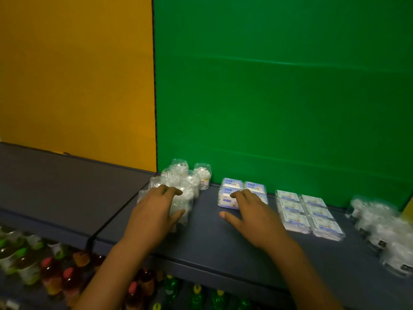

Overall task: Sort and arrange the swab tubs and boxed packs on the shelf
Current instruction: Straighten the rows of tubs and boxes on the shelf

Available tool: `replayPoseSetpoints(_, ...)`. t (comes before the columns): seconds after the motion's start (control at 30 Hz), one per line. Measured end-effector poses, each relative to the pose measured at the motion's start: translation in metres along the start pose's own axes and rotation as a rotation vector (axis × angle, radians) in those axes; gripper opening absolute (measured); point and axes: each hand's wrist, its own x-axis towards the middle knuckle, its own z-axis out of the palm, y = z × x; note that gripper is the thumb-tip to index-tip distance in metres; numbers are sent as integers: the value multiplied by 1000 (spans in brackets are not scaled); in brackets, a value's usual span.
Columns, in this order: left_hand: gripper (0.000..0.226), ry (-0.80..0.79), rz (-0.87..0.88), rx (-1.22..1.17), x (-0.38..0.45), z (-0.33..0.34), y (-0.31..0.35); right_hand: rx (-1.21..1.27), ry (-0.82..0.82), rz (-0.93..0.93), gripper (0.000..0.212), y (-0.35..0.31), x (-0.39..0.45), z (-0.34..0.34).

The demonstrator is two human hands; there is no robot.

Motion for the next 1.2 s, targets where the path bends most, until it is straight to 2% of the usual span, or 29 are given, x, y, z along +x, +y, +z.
replayPoseSetpoints(0.13,41,12,-24,-22,0,-12,-39,28,7,-31,65,-32,13,4)
replayPoseSetpoints(0.27,46,-23,-5,-34,7,-12,-80,83,13,-57,59,-65,29,12)
replayPoseSetpoints(0.5,46,-82,68,-254,14,5,-122,155,5,-76,53,-110,48,38)
replayPoseSetpoints(0.7,47,-94,135,-358,20,10,-135,220,-12,-62,47,-112,50,40)
replayPoseSetpoints(1.2,47,-120,233,-471,34,20,-156,244,-55,27,51,-120,55,37)
